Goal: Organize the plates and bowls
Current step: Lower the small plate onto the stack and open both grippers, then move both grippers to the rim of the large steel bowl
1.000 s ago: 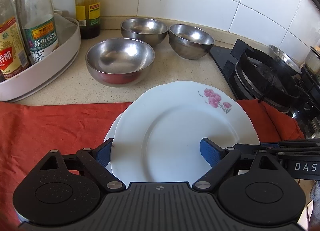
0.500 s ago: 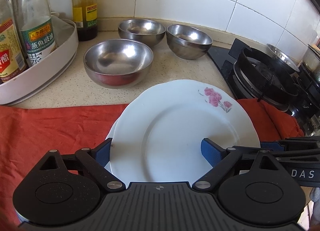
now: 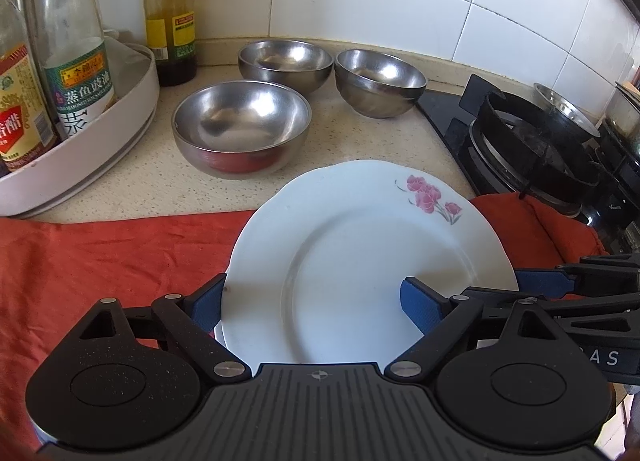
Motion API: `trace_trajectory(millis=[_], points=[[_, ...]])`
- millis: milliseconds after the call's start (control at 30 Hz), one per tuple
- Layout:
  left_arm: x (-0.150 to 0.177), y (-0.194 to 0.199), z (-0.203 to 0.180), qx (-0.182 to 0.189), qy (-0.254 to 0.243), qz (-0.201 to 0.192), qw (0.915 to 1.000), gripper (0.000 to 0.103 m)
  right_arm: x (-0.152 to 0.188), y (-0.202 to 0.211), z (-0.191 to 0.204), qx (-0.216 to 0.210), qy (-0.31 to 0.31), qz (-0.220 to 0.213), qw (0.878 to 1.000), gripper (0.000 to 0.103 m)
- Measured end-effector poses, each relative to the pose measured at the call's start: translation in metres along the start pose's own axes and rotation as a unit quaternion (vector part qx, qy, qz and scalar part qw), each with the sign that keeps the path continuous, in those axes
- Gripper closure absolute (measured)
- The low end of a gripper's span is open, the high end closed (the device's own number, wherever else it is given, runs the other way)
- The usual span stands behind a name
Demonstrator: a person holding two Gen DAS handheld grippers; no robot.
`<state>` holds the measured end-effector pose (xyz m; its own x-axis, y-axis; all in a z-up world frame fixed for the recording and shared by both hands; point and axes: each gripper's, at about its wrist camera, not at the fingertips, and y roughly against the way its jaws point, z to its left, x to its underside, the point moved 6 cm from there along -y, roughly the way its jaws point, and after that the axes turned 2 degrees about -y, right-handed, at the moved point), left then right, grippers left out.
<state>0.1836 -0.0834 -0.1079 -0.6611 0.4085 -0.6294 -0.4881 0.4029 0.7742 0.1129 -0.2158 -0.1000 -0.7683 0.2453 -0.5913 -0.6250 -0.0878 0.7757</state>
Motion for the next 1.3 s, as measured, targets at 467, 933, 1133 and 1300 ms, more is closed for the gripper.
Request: trace_trajectory(millis=[467,933,1133,1300], points=[[0.003,-0.002,0.008,-0.005,0.011,0.009,0.9999,0.010,-0.016,0.001,0.012,-0.012,0.015,-0.033,0.999,0.059],[-0.013,0.012,0.016,-0.035,-0.010,-0.019,0.9992,0.009,-0.022,0.003,0.016,-0.016,0.018,-0.048,0.999,0.059],[-0.024,0.018,0.030,-0.075,-0.016,-0.028,0.9967,0.007,-0.040,0.003,0.021,-0.016,0.036,-0.065,0.997,0.059],[-0.035,0.024,0.042,-0.104,-0.015,-0.036,0.9937,0.005,-0.060,0.004,0.029,-0.017,0.052,-0.087,0.995,0.058]])
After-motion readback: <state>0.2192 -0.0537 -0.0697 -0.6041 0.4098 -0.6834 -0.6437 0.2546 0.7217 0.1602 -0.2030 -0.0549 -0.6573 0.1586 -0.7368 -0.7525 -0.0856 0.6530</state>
